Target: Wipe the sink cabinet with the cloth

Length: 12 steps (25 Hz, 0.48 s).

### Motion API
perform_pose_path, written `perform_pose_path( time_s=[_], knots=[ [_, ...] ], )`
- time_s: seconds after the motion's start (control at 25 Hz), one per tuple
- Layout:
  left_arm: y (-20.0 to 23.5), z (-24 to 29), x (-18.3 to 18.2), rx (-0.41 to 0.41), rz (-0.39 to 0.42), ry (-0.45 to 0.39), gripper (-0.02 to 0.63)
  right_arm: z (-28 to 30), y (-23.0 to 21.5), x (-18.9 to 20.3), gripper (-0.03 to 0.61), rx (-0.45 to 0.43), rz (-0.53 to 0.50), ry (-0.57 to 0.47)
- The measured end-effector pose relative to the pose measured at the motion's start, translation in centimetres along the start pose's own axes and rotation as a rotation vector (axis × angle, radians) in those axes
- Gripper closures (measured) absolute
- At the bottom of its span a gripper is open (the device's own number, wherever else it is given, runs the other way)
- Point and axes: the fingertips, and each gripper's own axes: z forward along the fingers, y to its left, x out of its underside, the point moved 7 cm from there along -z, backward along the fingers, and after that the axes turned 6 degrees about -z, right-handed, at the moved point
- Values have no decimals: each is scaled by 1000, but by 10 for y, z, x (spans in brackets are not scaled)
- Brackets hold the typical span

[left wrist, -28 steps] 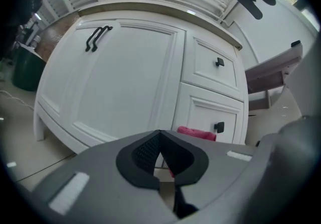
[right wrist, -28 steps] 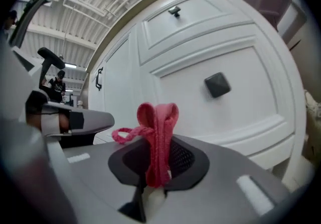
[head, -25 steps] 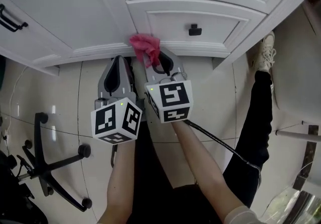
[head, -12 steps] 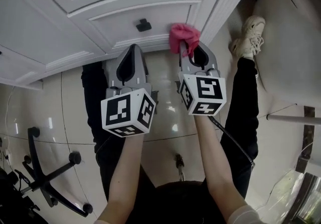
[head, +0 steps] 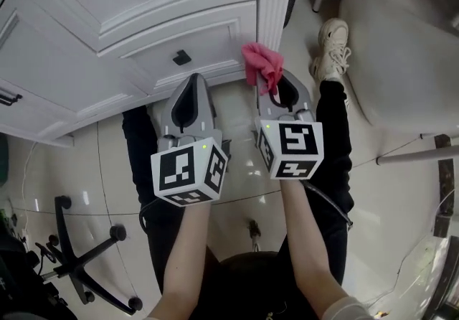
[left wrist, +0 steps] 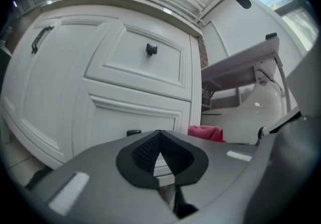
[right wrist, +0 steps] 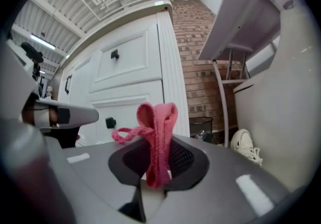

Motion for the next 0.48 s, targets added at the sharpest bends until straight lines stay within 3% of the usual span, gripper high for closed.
perform_pose_path(
  time_s=[0.24,0.36,0.48],
  knots=[
    [-24,-100,-73,-23,-2,-145,600,-104,45,-80,520,-116,88,-112],
    [-30,-155,-92,-37,-77,-136,601,-159,77,-101,520,-192,116,-132],
    [-27,-191,-106,-53,-110,-162,601,-188,103,-115,520,-265,59,-154]
  ],
)
